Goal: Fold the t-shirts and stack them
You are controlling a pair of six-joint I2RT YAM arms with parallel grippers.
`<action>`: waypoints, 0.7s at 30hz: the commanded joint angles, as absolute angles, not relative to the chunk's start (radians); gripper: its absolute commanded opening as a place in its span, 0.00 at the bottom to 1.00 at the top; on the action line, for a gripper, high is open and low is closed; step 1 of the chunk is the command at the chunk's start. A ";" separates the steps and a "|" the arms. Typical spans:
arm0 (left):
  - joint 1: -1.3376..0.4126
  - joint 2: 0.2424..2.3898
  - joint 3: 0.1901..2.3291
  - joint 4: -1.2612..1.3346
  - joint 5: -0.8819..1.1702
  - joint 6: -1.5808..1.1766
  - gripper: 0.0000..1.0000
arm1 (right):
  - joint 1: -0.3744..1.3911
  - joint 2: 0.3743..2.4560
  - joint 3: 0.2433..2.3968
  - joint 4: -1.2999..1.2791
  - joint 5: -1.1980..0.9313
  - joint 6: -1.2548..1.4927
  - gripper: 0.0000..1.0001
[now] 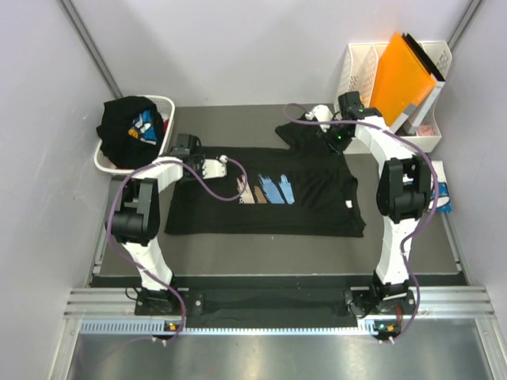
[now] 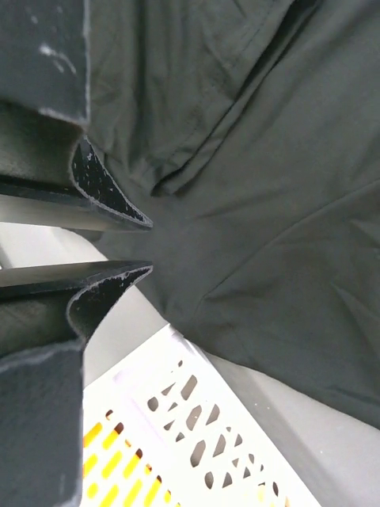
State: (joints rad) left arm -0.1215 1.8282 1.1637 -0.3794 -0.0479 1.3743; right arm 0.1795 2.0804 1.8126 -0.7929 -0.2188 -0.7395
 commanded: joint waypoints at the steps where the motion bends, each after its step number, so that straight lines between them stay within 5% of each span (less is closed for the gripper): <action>1: -0.158 1.833 1.230 -0.241 -0.069 1.276 0.00 | 0.178 2.094 1.865 -0.834 -0.261 -0.718 0.23; 10: -0.186 1.873 1.244 -0.138 -0.156 1.148 0.00 | 0.262 2.126 1.861 -1.008 -0.456 -0.842 0.21; 21: -0.187 1.934 1.304 -0.342 -0.098 1.009 0.00 | 0.307 2.184 1.893 -0.982 -0.503 -0.808 0.20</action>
State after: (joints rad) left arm -0.1883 1.8992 1.2747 -0.2691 -0.1135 1.0740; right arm 0.3119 2.1651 1.8477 -0.9768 -0.4511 -0.8101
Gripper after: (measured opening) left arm 0.010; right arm 0.207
